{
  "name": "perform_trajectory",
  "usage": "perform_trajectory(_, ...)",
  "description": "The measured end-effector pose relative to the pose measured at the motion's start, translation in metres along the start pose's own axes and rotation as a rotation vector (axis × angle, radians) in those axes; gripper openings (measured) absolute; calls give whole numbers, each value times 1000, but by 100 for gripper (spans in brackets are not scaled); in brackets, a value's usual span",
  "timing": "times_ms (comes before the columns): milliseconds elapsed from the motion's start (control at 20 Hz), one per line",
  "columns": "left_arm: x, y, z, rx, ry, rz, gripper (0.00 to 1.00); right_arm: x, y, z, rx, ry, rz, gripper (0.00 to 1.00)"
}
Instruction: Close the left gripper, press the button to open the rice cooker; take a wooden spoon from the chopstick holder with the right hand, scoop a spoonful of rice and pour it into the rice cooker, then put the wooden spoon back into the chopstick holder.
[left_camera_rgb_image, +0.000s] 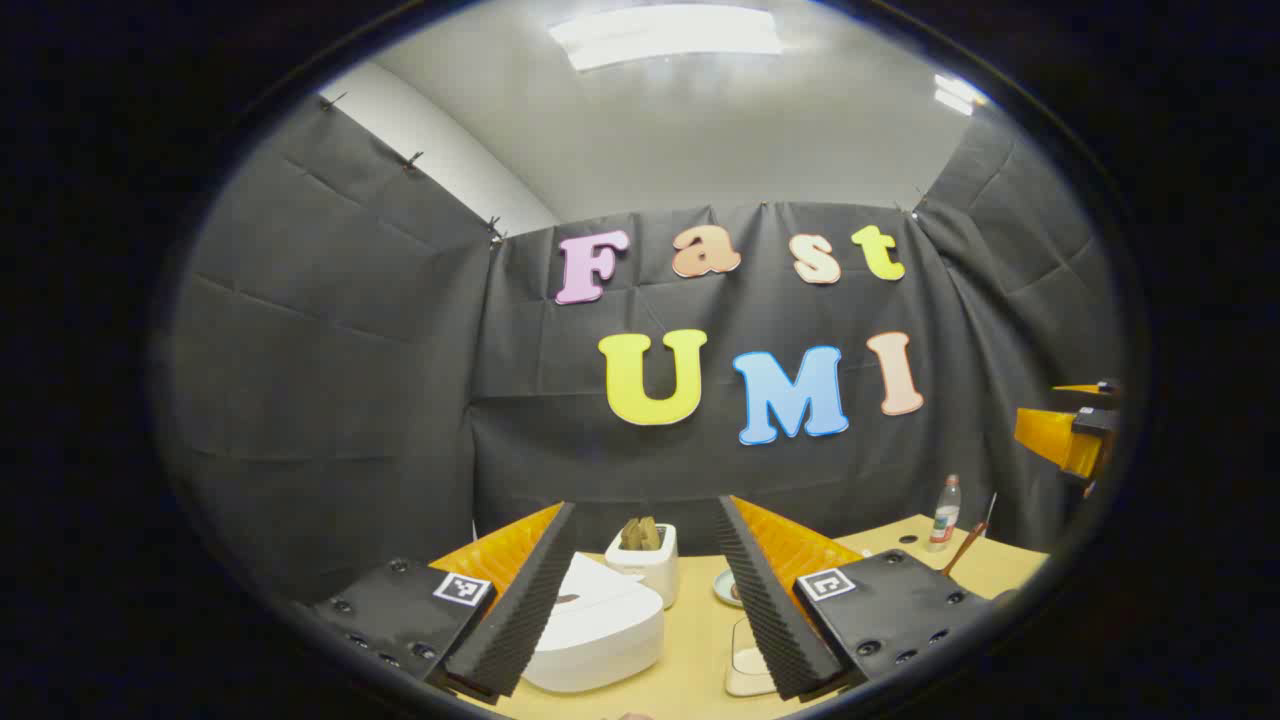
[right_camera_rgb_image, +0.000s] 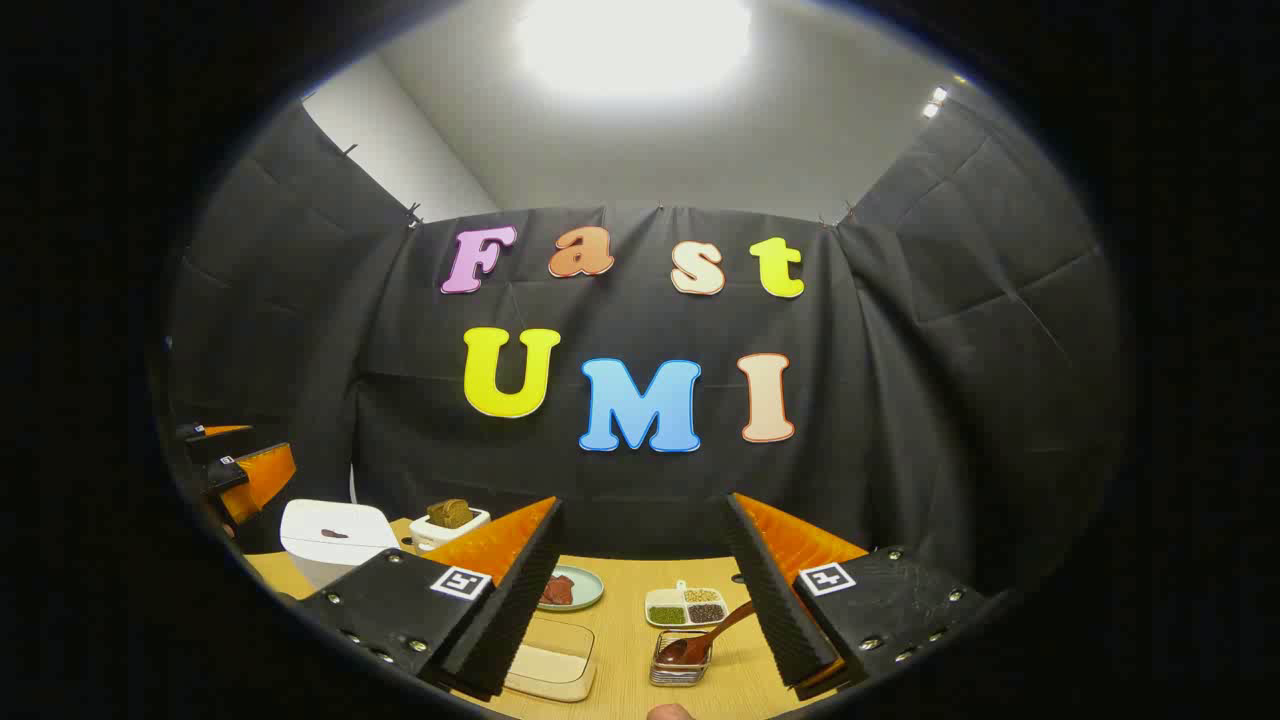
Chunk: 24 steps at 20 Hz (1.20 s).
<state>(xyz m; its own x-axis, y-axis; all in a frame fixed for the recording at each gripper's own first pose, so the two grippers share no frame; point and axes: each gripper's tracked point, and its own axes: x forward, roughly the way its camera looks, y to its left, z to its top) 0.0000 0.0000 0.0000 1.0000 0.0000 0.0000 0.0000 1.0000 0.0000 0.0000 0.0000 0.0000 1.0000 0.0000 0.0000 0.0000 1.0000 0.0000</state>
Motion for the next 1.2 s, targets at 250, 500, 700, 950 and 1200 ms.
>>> perform_trajectory(250,-3,5,-1,-13,5,4,96,-4,2,-2,-5,2,7,96)
perform_trajectory(500,0,9,-1,0,10,9,99,-3,0,-4,2,9,2,96)
perform_trajectory(700,1,11,2,9,6,6,95,-5,-3,-5,5,13,-8,96)
perform_trajectory(950,0,16,5,21,0,14,99,-6,-5,-3,-3,5,-12,96)
perform_trajectory(1200,-3,16,7,38,-2,-8,75,-7,-2,-4,0,7,-9,96)
